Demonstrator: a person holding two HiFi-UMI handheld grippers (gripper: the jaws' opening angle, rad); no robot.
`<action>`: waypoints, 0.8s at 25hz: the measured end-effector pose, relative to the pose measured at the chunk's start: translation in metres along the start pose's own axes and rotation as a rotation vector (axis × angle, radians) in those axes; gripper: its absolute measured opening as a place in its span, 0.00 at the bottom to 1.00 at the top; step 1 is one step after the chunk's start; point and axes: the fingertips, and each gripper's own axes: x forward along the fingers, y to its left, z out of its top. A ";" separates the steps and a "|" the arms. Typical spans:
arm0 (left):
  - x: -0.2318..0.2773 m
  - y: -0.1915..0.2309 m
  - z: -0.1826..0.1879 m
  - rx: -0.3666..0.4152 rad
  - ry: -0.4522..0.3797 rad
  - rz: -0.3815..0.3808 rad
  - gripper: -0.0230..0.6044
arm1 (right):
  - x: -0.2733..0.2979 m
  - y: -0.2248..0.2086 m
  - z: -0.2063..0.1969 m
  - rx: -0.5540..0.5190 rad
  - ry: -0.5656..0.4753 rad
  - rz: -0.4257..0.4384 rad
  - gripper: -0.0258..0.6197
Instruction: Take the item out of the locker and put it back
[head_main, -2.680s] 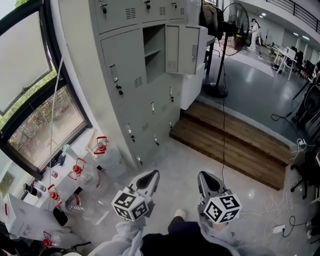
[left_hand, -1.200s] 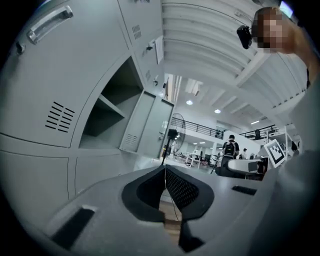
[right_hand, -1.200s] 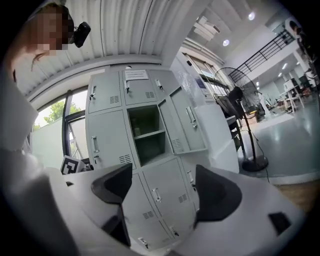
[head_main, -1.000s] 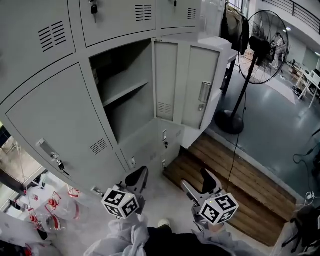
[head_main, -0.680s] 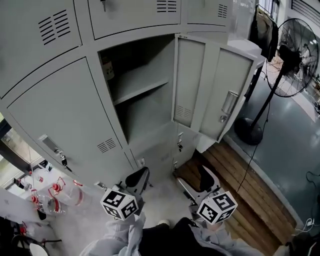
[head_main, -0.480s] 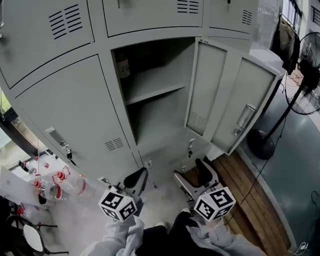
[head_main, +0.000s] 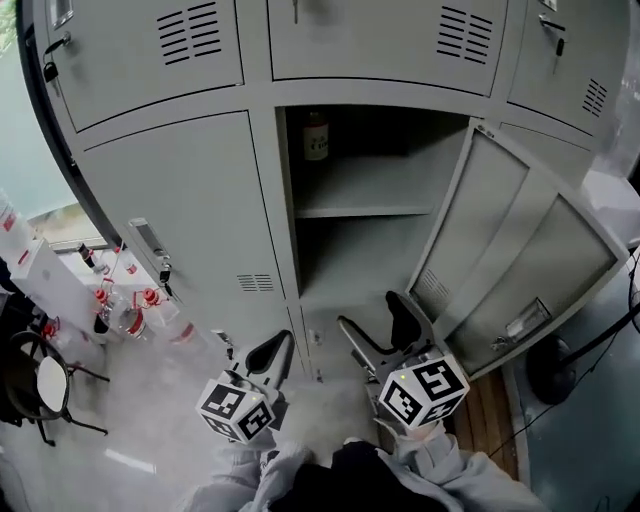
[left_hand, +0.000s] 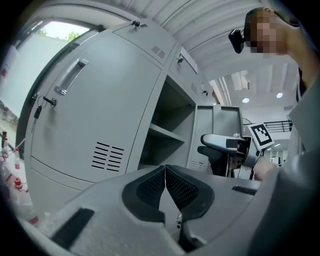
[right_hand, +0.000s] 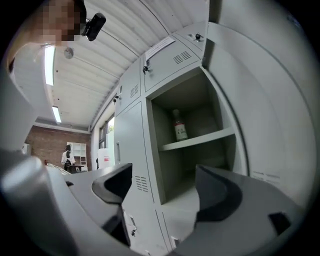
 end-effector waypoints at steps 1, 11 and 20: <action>-0.001 0.000 0.004 0.002 -0.015 0.026 0.05 | 0.006 0.000 0.009 -0.016 -0.008 0.020 0.63; 0.000 0.013 0.081 0.116 -0.150 0.177 0.05 | 0.092 0.003 0.135 -0.170 -0.120 0.087 0.63; -0.006 0.029 0.148 0.214 -0.239 0.194 0.05 | 0.186 -0.030 0.188 -0.226 -0.119 0.049 0.63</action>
